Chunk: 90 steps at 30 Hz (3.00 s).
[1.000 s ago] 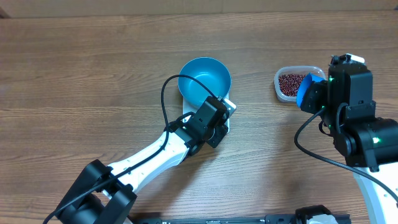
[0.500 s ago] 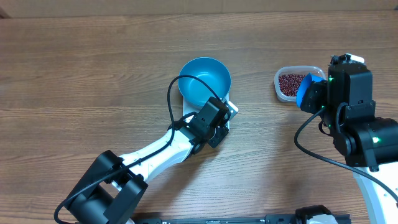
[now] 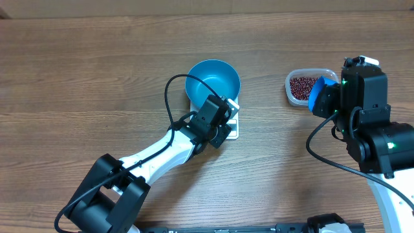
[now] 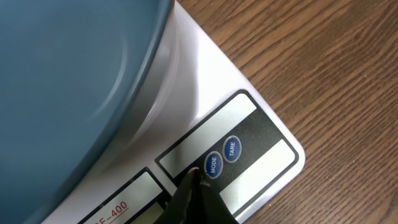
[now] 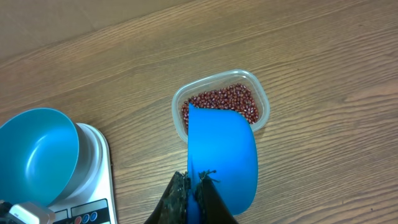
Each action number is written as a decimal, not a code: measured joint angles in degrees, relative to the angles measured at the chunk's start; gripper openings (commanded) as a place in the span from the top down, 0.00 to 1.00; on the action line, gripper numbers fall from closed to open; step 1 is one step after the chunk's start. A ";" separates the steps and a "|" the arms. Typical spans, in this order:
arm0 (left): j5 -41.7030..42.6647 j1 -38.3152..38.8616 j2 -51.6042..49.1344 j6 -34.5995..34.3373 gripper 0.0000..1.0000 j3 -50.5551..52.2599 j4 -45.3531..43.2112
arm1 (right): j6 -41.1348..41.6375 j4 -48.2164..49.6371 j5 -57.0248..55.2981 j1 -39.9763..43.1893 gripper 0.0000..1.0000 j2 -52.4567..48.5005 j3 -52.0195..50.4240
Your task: Scoop item into bowl and weigh 150g on scale
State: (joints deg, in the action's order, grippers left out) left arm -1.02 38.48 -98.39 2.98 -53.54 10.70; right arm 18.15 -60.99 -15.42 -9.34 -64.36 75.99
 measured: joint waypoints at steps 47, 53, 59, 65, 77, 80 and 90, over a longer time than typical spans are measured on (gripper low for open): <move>0.39 0.00 -2.78 0.00 0.96 0.04 -1.51 | 0.00 -0.52 0.00 0.00 0.96 0.00 0.00; 0.39 0.00 -2.78 0.00 0.96 0.07 -1.53 | 0.02 -0.55 0.00 -0.02 0.96 0.00 0.00; 0.39 0.00 -2.78 -0.02 0.96 0.07 -1.57 | 0.00 -0.52 0.00 -0.02 0.96 0.00 0.00; 0.39 0.00 -3.23 -0.02 0.96 0.07 -2.40 | 0.00 -0.52 0.00 0.00 0.96 0.00 0.00; 0.39 0.00 -3.91 -0.02 0.96 0.07 -2.69 | 0.02 -0.52 0.00 -0.02 0.96 0.00 0.00; 0.39 0.00 -3.91 -0.02 0.96 0.07 -2.71 | 0.02 -0.52 -0.02 -0.02 0.96 0.00 0.00; 0.37 0.00 -3.93 -0.02 0.96 0.07 -2.71 | 0.00 -0.52 0.00 -0.02 0.96 0.00 0.00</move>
State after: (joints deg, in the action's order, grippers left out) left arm -0.64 38.48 -102.32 2.96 -53.47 7.99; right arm 18.15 -61.52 -15.42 -9.37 -64.36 75.99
